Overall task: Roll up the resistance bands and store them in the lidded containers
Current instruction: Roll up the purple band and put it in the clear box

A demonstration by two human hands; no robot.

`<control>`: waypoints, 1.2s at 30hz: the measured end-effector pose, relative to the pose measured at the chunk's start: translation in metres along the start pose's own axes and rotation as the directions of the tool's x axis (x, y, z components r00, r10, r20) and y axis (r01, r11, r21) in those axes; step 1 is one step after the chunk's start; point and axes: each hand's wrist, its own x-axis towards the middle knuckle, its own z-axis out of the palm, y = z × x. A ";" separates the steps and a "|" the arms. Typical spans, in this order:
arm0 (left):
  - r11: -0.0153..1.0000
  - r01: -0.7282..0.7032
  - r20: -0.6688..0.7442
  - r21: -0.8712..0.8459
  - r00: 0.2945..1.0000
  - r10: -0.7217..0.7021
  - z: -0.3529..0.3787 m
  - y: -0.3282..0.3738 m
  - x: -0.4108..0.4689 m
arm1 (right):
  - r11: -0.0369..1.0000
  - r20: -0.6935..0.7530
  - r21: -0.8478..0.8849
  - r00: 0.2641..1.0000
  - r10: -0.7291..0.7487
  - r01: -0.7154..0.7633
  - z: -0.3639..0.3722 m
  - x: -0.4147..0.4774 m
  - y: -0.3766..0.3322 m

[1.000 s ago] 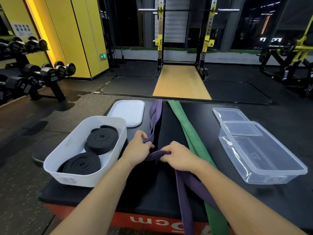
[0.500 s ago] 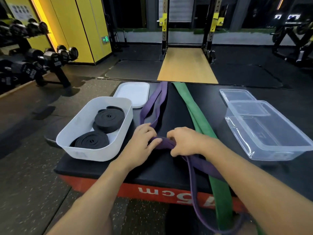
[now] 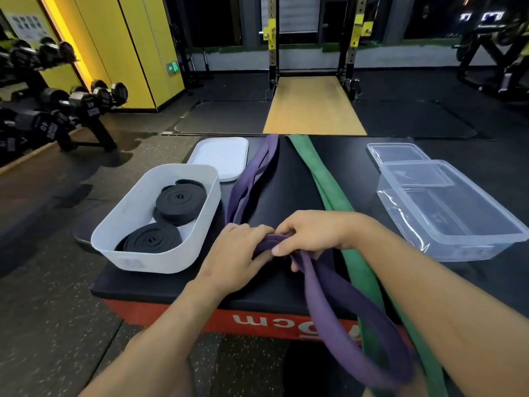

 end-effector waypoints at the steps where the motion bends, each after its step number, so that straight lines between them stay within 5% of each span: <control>1: 1.000 0.002 -0.023 -0.005 1.000 -0.002 0.000 -0.001 0.000 | 1.000 0.011 0.029 1.000 0.002 -0.002 -0.001 -0.001 0.003; 6: 0.998 0.061 -0.112 0.001 0.992 -0.061 -0.002 0.006 -0.003 | 0.957 -0.041 -0.271 0.995 0.091 -0.099 -0.020 -0.012 0.007; 11: 0.829 0.412 -0.167 -0.379 0.850 -0.499 0.000 -0.004 -0.005 | 0.956 0.080 -0.280 0.990 0.120 -0.094 -0.026 -0.026 0.000; 13: 0.793 0.426 -0.178 -0.436 0.823 -0.540 -0.002 -0.003 -0.006 | 0.977 0.051 -0.211 0.998 0.047 -0.035 -0.026 -0.030 0.005; 16: 0.856 0.420 -0.175 -0.301 0.858 -0.482 -0.004 0.001 -0.006 | 0.999 -0.136 -0.042 0.990 0.029 -0.035 -0.029 -0.023 0.018; 22: 0.940 0.318 -0.216 -0.122 0.916 -0.338 -0.005 0.008 -0.007 | 0.959 -0.285 -0.250 0.957 0.059 -0.134 -0.018 0.014 0.031; 26: 0.966 0.255 -0.173 0.046 0.954 -0.244 -0.006 0.009 -0.002 | 0.935 -0.287 -0.353 0.955 -0.075 -0.032 -0.008 0.029 0.035; 30: 0.944 0.212 0.029 0.254 0.974 -0.226 -0.015 0.024 0.008 | 0.901 -0.274 -0.422 0.933 -0.233 0.101 -0.001 0.026 0.030; 33: 0.918 0.215 0.185 0.333 0.940 -0.287 -0.019 0.037 0.018 | 0.845 -0.312 -0.520 0.893 -0.325 0.125 0.003 0.023 0.032; 36: 0.901 0.239 0.291 0.363 0.889 -0.353 -0.022 0.043 0.025 | 0.881 -0.306 -0.445 0.897 -0.321 0.163 0.003 0.021 0.043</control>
